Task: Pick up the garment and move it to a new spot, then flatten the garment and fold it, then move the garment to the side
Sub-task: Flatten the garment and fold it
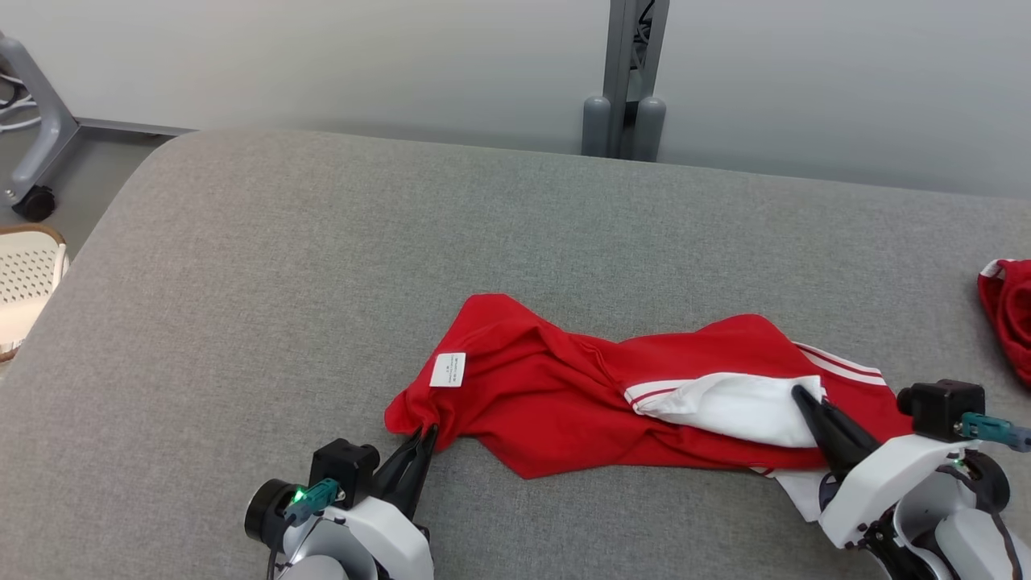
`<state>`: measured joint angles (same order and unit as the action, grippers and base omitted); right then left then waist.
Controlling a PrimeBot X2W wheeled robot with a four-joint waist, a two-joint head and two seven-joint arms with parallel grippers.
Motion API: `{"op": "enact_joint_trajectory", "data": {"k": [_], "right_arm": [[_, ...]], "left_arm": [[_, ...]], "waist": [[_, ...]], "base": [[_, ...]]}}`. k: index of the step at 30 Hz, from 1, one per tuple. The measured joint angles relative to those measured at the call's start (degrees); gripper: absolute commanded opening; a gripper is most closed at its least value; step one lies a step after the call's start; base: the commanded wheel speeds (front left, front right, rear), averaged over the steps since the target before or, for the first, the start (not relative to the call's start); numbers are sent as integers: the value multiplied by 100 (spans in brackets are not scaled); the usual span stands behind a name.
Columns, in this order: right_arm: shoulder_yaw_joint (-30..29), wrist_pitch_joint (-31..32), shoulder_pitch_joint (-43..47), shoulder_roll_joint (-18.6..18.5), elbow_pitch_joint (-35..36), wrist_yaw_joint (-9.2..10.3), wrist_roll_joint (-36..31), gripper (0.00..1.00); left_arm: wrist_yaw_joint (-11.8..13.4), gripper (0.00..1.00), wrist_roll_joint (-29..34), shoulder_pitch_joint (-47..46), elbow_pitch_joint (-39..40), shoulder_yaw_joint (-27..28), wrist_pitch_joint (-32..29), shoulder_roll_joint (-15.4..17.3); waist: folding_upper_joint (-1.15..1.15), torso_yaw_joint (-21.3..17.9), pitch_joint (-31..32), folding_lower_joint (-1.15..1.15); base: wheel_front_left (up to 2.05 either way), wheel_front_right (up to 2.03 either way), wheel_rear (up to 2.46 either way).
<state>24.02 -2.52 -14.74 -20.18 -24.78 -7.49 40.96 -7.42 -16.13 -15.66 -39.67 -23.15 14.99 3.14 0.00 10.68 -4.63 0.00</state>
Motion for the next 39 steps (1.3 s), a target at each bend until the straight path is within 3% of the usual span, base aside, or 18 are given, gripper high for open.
{"op": "enact_joint_trajectory", "data": {"k": [11, 21, 30, 39], "right_arm": [[-298, -678, -502, -350, 142, 0, -736, 0], [-390, -869, -1614, -657, -2, 0, -1259, 0], [-242, -1046, -2755, -776, -352, 0, -1686, 0], [-165, -1215, -3766, -777, -568, -1, -2152, 0]], "left_arm": [[0, 0, -123, -108, 22, -134, 0, 180], [-1, 0, -843, -1436, 237, -433, -303, 937], [-2, 0, -1514, -2770, 682, -1377, -1187, 1727], [-3, 0, -1969, -3917, 531, -1679, -1517, 1939]], "waist": [[0, -168, 296, 0], [0, -387, 605, 0], [0, -496, 692, 0], [0, -553, 804, 0]], "base": [[0, 0, 0], [0, 0, 0], [0, 0, 0], [0, 0, 0]]}}
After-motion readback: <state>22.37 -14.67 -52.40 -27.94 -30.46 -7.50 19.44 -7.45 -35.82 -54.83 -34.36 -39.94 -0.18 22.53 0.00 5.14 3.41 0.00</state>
